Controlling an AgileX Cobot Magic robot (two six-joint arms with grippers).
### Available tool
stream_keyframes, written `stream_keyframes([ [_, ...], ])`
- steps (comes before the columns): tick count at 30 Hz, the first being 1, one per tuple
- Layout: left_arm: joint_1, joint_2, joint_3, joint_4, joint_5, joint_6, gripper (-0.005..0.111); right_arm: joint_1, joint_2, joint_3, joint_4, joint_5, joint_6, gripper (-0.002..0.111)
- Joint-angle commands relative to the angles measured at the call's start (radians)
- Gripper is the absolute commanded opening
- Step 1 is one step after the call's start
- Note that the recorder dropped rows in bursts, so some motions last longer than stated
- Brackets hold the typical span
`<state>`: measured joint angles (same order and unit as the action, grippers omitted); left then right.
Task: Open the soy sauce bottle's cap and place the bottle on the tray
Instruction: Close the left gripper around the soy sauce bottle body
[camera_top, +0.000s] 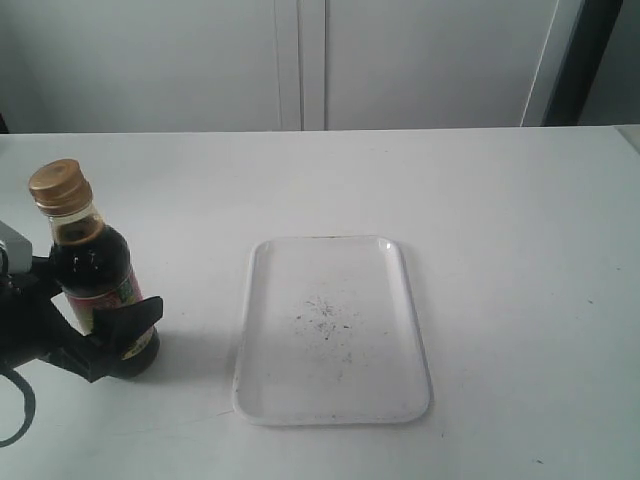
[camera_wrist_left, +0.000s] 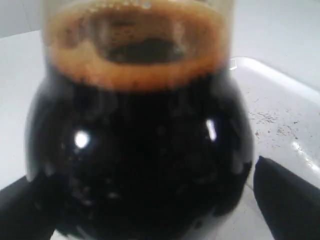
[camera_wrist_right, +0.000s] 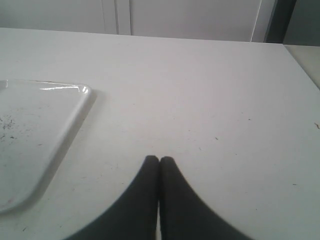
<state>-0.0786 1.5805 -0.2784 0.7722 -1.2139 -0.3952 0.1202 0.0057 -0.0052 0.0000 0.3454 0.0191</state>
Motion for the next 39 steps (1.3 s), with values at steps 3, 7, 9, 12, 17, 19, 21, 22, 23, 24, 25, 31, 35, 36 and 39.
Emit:
stream_keyframes([
  [3, -0.005, 0.034, 0.009, -0.005, -0.007, 0.033, 0.086, -0.002, -0.006, 0.005, 0.0, -0.001, 0.004, 0.0],
  [7, -0.005, 0.043, 0.009, -0.002, -0.007, 0.05, 0.07, -0.002, -0.006, 0.005, 0.0, -0.001, 0.004, 0.0],
  [9, -0.005, 0.047, 0.009, 0.0, -0.007, 0.056, 0.054, -0.002, -0.006, 0.005, 0.0, -0.001, 0.004, 0.0],
  [12, -0.005, 0.05, 0.009, 0.011, -0.007, 0.063, 0.02, -0.002, -0.006, 0.005, 0.0, -0.001, 0.004, 0.0],
  [17, -0.005, 0.05, 0.009, 0.029, -0.007, 0.116, 0.0, -0.002, -0.006, 0.005, 0.0, -0.001, 0.004, 0.0],
  [19, -0.005, 0.05, 0.009, 0.029, -0.007, 0.124, 0.0, -0.002, -0.006, 0.005, 0.0, -0.001, 0.004, 0.0],
  [21, -0.005, 0.05, 0.009, 0.031, -0.007, 0.124, 0.0, -0.002, -0.006, 0.005, 0.0, -0.001, 0.004, 0.0],
  [22, -0.005, 0.05, 0.009, 0.035, -0.007, 0.126, 0.0, -0.002, -0.006, 0.005, 0.0, -0.001, 0.004, 0.0],
  [23, -0.005, 0.05, 0.009, 0.038, -0.007, 0.126, 0.0, -0.002, -0.006, 0.005, 0.0, -0.001, 0.004, 0.0],
  [24, -0.005, 0.05, 0.009, 0.044, -0.007, 0.126, 0.0, -0.002, -0.006, 0.005, 0.0, -0.001, 0.004, 0.0],
  [25, -0.005, 0.05, 0.009, 0.047, -0.007, 0.126, 0.0, -0.002, -0.006, 0.005, 0.0, -0.001, 0.004, 0.0],
  [31, -0.005, 0.05, 0.009, 0.047, -0.007, 0.126, 0.0, -0.002, -0.006, 0.005, -0.038, -0.039, -0.05, 0.0],
  [35, -0.005, 0.05, 0.009, 0.047, -0.007, 0.126, 0.0, -0.002, -0.006, 0.005, -0.038, -0.121, -0.049, 0.0],
  [36, -0.005, 0.05, 0.009, 0.045, -0.007, 0.126, 0.0, -0.002, -0.006, 0.005, -0.038, -0.141, -0.049, 0.0],
  [39, -0.005, 0.05, 0.009, 0.043, -0.007, 0.128, 0.0, -0.002, -0.006, 0.005, -0.038, -0.23, -0.049, 0.0],
])
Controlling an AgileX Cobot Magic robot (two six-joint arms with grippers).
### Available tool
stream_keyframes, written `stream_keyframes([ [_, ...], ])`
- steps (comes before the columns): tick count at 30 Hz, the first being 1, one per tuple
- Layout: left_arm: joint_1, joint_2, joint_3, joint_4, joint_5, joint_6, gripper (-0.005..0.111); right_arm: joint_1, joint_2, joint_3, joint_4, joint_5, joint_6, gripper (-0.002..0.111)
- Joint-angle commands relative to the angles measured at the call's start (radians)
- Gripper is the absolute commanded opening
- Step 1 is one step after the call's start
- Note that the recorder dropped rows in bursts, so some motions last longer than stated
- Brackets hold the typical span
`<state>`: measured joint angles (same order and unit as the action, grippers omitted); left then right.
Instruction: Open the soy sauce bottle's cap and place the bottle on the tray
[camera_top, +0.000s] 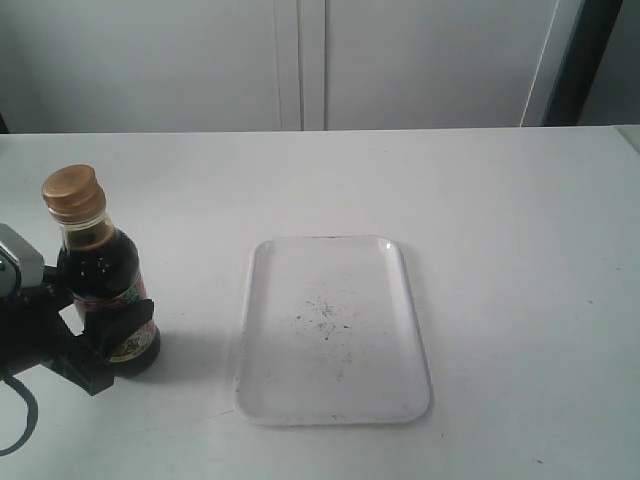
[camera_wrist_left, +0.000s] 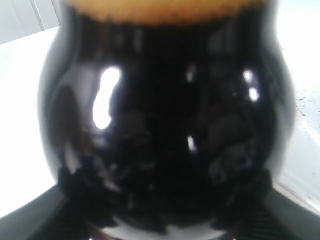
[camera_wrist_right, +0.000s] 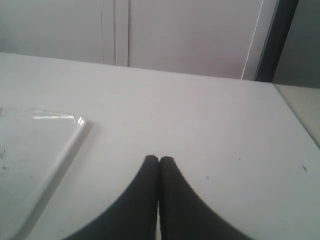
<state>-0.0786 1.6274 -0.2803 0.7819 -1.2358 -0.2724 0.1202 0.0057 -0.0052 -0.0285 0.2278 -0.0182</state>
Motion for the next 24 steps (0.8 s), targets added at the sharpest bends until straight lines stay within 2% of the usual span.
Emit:
stream_keyframes([
  [1, -0.005, 0.003, 0.011, 0.034, 0.015, 0.005, 0.0, -0.002, -0.006, 0.005, -0.009, -0.144, -0.011, 0.0],
  [11, -0.005, 0.003, 0.011, 0.034, 0.015, 0.007, 0.0, 0.0, -0.006, 0.005, 0.055, -0.462, 0.244, 0.0],
  [16, -0.005, 0.003, 0.011, 0.034, 0.015, 0.007, 0.0, 0.0, 0.006, -0.06, 0.055, -0.462, 0.247, 0.0],
  [24, -0.005, 0.003, 0.011, 0.034, 0.015, 0.007, 0.0, 0.0, 0.22, -0.234, 0.013, -0.448, 0.22, 0.0],
])
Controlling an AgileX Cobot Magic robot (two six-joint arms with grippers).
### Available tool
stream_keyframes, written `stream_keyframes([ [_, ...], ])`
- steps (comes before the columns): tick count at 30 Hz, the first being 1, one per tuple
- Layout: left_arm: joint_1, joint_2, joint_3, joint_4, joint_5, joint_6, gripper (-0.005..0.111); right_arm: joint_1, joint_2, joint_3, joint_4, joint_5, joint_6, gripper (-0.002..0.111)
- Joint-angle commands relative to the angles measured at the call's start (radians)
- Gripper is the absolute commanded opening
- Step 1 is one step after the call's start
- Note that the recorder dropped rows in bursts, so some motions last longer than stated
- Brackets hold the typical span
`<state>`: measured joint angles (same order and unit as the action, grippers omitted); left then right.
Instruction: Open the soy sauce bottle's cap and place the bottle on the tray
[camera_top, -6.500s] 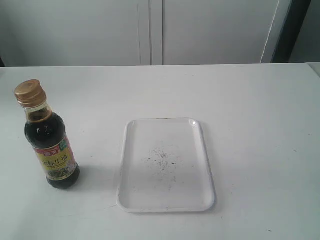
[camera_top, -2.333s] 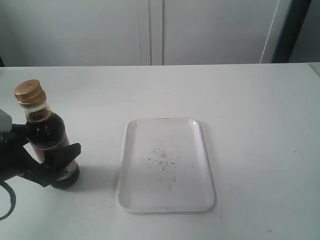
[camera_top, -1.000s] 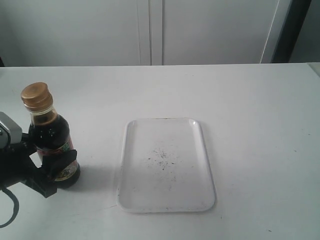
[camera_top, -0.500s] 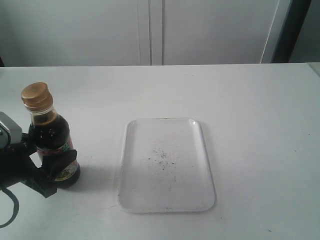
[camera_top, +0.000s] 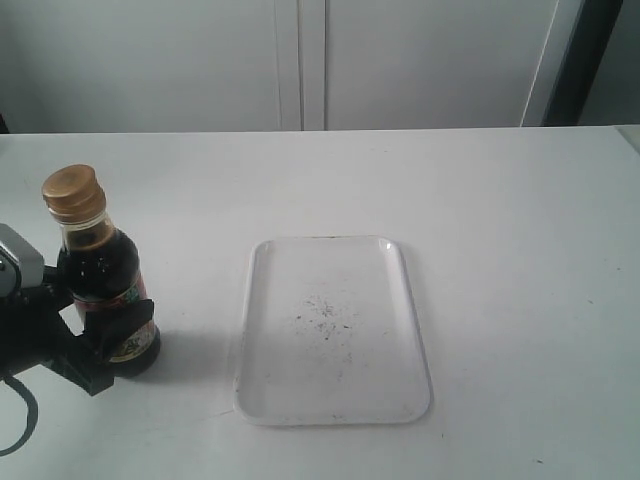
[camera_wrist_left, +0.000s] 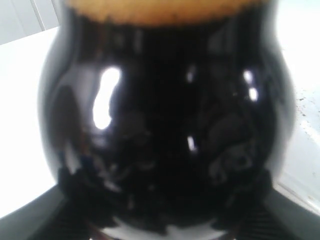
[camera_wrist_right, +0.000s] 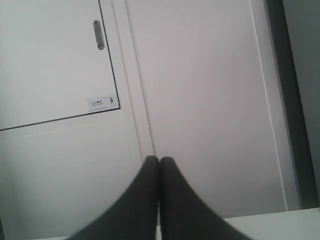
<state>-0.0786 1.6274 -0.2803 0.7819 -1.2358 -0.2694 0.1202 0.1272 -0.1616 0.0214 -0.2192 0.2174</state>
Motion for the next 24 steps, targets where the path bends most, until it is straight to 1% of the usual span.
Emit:
stream_keyframes([
  [1, -0.005, 0.003, 0.011, 0.034, 0.015, 0.004, 0.0, 0.0, 0.13, -0.101, -0.049, 0.005, -0.017, 0.0],
  [7, -0.005, 0.003, 0.011, 0.034, 0.015, 0.004, 0.0, 0.0, 0.317, -0.232, -0.053, 0.009, -0.057, 0.0],
  [10, -0.005, 0.003, 0.011, 0.034, 0.015, 0.004, 0.0, 0.0, 0.405, -0.306, -0.095, 0.009, -0.057, 0.0],
  [15, -0.005, 0.003, 0.011, 0.034, 0.015, 0.004, 0.0, 0.0, 0.539, -0.398, -0.115, -0.089, -0.114, 0.0],
  [21, -0.005, 0.003, 0.011, 0.034, 0.015, 0.002, 0.0, 0.0, 0.65, -0.445, -0.115, -0.172, -0.121, 0.0],
  [24, -0.005, 0.003, 0.011, 0.034, 0.015, 0.0, 0.0, 0.0, 0.717, -0.445, -0.115, -0.202, -0.176, 0.0],
])
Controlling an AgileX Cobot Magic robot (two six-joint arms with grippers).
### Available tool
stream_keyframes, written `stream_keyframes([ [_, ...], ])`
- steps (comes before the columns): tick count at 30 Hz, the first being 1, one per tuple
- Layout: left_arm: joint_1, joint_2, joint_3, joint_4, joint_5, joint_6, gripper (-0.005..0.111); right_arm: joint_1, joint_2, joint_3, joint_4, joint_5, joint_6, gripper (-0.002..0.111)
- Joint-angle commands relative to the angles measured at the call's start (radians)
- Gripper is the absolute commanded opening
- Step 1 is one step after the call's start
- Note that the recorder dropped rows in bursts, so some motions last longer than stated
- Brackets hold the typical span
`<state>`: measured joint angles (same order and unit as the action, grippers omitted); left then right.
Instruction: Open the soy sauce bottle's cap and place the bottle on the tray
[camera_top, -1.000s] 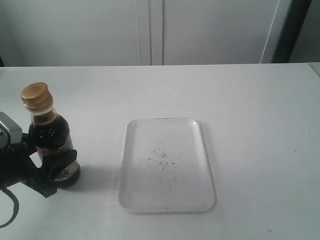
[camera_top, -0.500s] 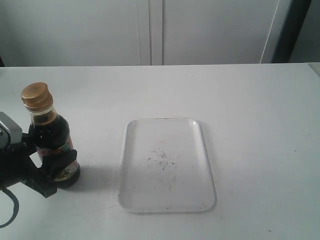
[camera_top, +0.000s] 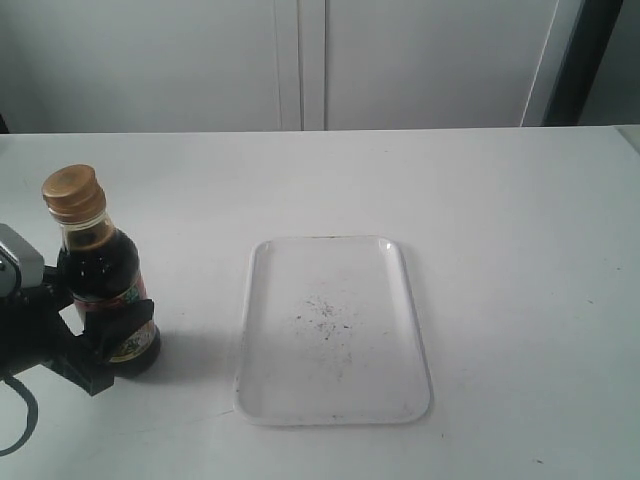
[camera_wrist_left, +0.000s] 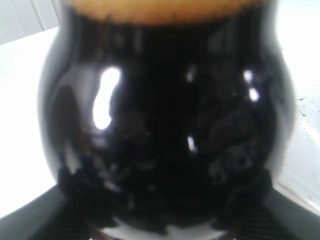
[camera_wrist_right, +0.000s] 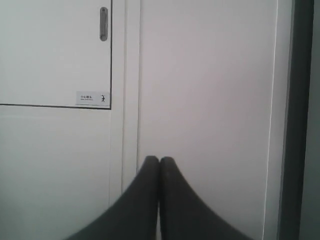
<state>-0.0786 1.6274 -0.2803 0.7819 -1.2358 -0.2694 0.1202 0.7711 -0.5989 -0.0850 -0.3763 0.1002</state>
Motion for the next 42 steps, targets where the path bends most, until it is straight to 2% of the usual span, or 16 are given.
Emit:
stream_keyframes([
  [1, -0.005, 0.003, 0.011, 0.034, 0.015, 0.0, 0.0, 0.0, 0.095, -0.008, -0.009, -0.045, -0.072, 0.0],
  [11, -0.005, 0.003, 0.011, 0.034, 0.015, 0.0, 0.0, 0.001, 0.32, -0.001, 0.007, -0.108, -0.123, 0.0],
  [15, -0.005, 0.003, 0.011, 0.034, 0.015, 0.0, 0.0, 0.04, 0.401, 0.07, 0.009, -0.29, -0.145, 0.0],
  [17, -0.005, 0.003, 0.011, 0.034, 0.015, 0.0, 0.0, 0.1, 0.437, 0.077, 0.053, -0.314, -0.243, 0.0],
  [21, -0.005, 0.003, 0.011, 0.034, 0.015, 0.0, 0.0, 0.29, 0.54, 0.077, 0.339, -0.355, -0.61, 0.0],
  [22, -0.005, 0.003, 0.011, 0.034, 0.015, 0.0, 0.0, 0.312, 0.558, 0.077, 0.364, -0.369, -0.644, 0.0],
  [27, -0.005, 0.003, 0.011, 0.034, 0.015, 0.0, 0.0, 0.448, 0.663, 0.077, 0.442, -0.443, -0.771, 0.0],
  [36, -0.005, 0.003, 0.011, 0.034, 0.015, -0.003, 0.0, 0.629, 0.806, 0.015, 0.457, -0.529, -0.781, 0.0],
  [42, -0.005, 0.003, 0.011, 0.034, 0.015, -0.003, 0.0, 0.759, 0.901, -0.1, 0.634, -0.529, -1.003, 0.0],
])
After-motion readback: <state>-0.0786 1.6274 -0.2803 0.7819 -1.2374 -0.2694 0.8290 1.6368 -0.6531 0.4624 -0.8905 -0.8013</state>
